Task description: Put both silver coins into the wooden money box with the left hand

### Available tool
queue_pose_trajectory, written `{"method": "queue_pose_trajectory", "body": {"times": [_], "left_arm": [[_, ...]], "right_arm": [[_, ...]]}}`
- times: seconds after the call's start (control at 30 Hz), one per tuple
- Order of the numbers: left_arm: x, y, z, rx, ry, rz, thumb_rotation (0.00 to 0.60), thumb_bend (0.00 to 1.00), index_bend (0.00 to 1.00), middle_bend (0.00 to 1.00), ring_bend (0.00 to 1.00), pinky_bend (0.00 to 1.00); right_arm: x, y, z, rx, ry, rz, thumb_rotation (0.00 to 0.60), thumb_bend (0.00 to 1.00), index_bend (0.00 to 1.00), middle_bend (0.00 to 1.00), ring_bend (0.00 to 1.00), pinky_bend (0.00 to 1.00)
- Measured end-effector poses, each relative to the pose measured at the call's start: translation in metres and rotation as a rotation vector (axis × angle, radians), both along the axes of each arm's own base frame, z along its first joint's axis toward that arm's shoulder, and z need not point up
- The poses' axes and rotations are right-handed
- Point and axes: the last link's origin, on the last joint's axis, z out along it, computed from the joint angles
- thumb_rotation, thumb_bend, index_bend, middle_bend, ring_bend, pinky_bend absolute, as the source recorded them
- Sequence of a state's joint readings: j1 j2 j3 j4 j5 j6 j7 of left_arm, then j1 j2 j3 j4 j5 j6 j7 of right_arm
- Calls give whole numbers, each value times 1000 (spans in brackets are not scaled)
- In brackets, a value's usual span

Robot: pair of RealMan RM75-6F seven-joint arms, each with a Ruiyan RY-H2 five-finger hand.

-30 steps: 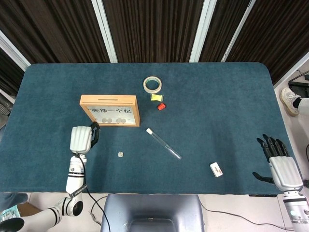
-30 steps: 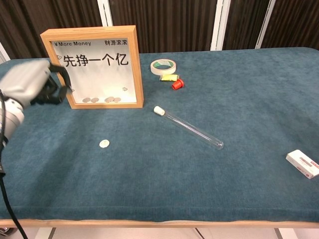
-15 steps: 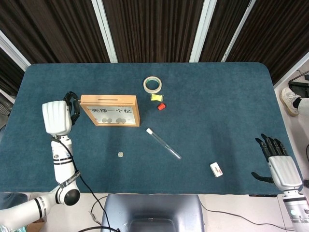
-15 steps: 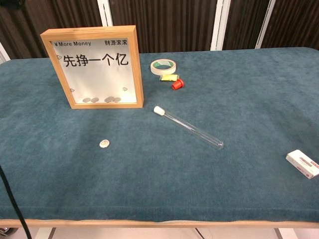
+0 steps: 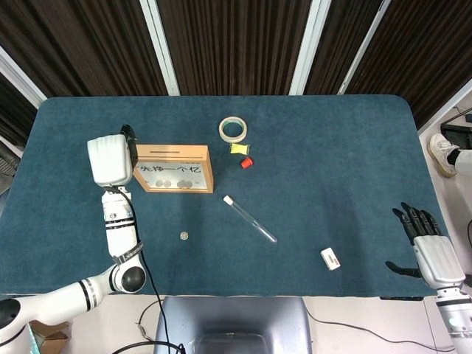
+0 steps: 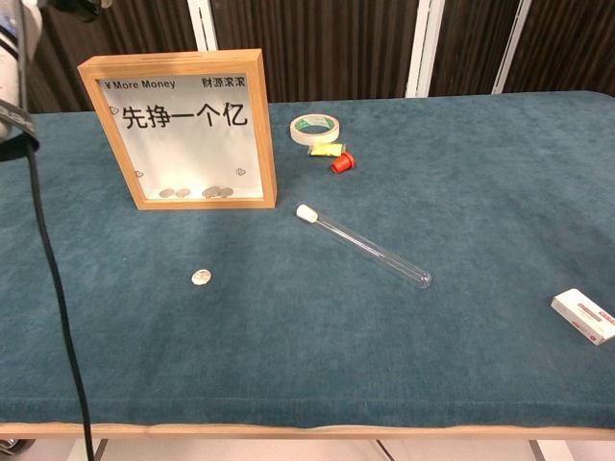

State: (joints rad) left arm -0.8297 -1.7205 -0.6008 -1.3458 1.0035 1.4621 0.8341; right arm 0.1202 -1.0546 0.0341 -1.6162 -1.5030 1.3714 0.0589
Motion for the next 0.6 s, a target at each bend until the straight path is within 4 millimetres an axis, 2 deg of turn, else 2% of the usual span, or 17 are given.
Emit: {"method": "queue_pose_trajectory", "body": {"times": [0.37, 0.6], "left_arm": [[15, 9, -39, -33, 57, 24, 600, 473, 542, 1000, 1000, 1000], [20, 10, -51, -44, 74, 34, 600, 465, 543, 1000, 1000, 1000]], "right_arm": [[-2, -1, 3, 22, -21, -1, 600, 137, 0, 0, 0, 0], [-4, -2, 8, 18, -31, -6, 600, 137, 0, 0, 0, 0]]}}
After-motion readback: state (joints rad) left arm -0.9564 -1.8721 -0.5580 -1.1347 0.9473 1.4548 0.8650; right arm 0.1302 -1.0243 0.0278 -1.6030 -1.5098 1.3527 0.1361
